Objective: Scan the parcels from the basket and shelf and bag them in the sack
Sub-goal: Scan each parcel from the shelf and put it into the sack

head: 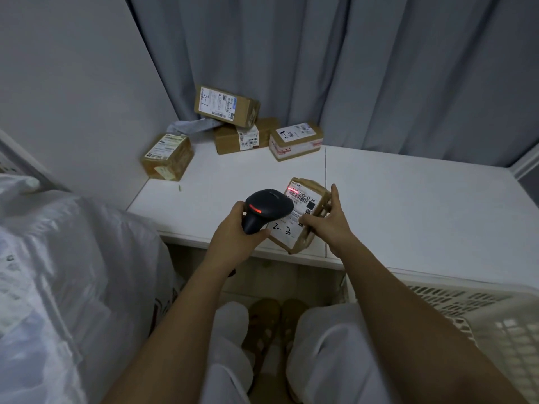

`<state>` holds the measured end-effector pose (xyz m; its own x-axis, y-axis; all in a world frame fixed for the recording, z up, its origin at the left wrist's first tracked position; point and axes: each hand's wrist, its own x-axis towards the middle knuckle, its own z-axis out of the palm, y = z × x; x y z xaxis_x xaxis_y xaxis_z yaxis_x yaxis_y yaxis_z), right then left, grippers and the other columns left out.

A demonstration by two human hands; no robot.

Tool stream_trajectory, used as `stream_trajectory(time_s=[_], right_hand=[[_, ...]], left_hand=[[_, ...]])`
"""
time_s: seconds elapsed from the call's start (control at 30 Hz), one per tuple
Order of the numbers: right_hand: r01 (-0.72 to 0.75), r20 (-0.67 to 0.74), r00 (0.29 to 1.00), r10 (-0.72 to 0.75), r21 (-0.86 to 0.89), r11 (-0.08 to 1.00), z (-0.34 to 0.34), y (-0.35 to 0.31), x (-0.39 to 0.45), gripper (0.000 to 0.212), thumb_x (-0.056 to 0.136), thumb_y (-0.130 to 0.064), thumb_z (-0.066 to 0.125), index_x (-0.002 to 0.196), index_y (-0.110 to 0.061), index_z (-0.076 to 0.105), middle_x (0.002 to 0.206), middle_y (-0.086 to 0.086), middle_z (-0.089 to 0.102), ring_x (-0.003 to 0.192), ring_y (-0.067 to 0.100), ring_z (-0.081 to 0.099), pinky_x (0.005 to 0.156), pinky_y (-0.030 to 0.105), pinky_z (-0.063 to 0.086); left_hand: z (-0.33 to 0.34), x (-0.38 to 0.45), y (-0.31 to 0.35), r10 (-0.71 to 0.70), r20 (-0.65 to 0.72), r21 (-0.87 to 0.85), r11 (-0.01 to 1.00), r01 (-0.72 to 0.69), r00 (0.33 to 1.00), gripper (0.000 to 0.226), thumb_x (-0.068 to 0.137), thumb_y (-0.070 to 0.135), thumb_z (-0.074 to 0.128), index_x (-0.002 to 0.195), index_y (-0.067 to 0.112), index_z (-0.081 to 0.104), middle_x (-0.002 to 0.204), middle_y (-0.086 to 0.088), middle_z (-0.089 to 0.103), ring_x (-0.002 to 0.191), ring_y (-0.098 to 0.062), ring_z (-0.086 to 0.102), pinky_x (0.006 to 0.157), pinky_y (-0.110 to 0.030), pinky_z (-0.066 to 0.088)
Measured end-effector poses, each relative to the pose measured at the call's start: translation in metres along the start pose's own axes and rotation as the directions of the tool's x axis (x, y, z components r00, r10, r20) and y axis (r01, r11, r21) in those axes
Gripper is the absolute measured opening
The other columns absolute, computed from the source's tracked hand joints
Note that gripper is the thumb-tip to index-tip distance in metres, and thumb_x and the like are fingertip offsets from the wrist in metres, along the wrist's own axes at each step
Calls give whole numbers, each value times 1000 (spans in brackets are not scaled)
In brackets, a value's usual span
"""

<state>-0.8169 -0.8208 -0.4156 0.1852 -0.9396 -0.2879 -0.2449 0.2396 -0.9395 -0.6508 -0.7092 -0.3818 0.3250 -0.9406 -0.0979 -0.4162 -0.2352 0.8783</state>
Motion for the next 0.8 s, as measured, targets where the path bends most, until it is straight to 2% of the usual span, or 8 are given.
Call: stream_trajectory(time_s=[0.1,0.2,0.47,0.63,0.7,0.8], right_hand=[[2,-6,1000,-2,-14,1000,1,0,1,109,80,-2,75,154,-34,2,149,8,41,127,31,52,96,51,51],[2,-10,1000,-2,-17,1000,1,1,1,111,79,-2,76,154,-35,1,149,8,40,127,31,53,95,52,51],[10,1,1000,-10,-12,1000,0,2,0,110,79,-2,76,154,-34,1,149,8,40,126,31,53,95,51,51],[7,24,1000,-8,48,999,1,-1,-7,112,76,-3,78,154,-33,4,150,7,39,128,29,51,97,52,51],[34,42,998,-36,57,998,2,-5,-16,111,77,-4,79,154,-31,4,152,6,36,132,27,46,103,49,46],[108,9,994,-110,113,988,9,-20,-39,105,81,-7,76,154,-28,5,151,3,38,134,24,44,105,43,42]], left_hand=[[1,1,-1,-17,16,14,1000,16,1000,48,86,18,71,123,22,42,125,1,56,109,-18,58,87,-32,51],[1,2,0,-19,15,15,1000,19,1000,47,86,18,70,124,22,41,125,0,56,106,-17,57,87,-33,50],[3,3,-2,-8,2,-1,1000,8,1000,43,86,17,70,118,23,41,112,6,54,98,-14,57,79,-25,49],[6,3,-4,4,-27,-37,999,-5,1000,45,85,15,71,121,19,43,108,5,54,94,-14,57,69,-16,45],[8,0,0,5,-84,-74,997,-11,996,42,86,15,70,118,19,44,103,7,54,92,-12,56,65,-14,42],[2,-15,16,25,-258,-154,986,-66,966,36,87,14,68,113,22,44,97,10,54,88,-9,56,64,-15,40]])
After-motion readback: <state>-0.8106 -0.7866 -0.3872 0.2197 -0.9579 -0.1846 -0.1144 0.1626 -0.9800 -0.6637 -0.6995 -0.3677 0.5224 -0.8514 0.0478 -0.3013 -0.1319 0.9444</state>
